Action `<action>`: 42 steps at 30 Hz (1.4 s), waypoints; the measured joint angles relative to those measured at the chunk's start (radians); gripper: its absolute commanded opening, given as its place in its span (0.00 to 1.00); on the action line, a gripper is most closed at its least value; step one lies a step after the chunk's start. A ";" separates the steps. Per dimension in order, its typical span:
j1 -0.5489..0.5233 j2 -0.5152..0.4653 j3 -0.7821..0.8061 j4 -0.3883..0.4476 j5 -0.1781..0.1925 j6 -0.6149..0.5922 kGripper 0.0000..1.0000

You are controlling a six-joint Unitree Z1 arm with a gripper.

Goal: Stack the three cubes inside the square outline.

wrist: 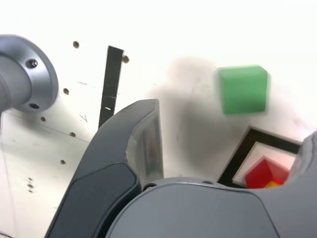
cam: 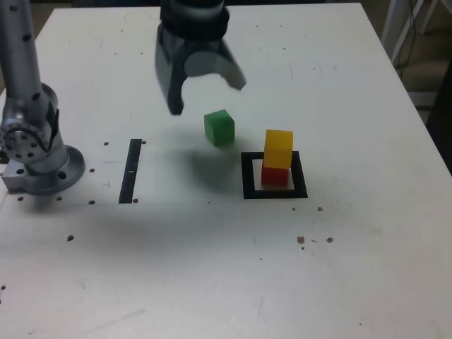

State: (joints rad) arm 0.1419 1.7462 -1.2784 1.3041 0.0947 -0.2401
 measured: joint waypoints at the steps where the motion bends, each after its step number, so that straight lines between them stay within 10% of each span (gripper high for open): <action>1: 0.010 0.002 0.005 -0.015 -0.001 -0.001 0.99; 25: 0.105 0.226 -0.025 -0.116 -0.041 0.065 0.88; 42: 0.127 0.247 -0.019 -0.147 -0.075 0.083 0.52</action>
State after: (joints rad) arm 0.2685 1.9928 -1.2978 1.1574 0.0193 -0.1567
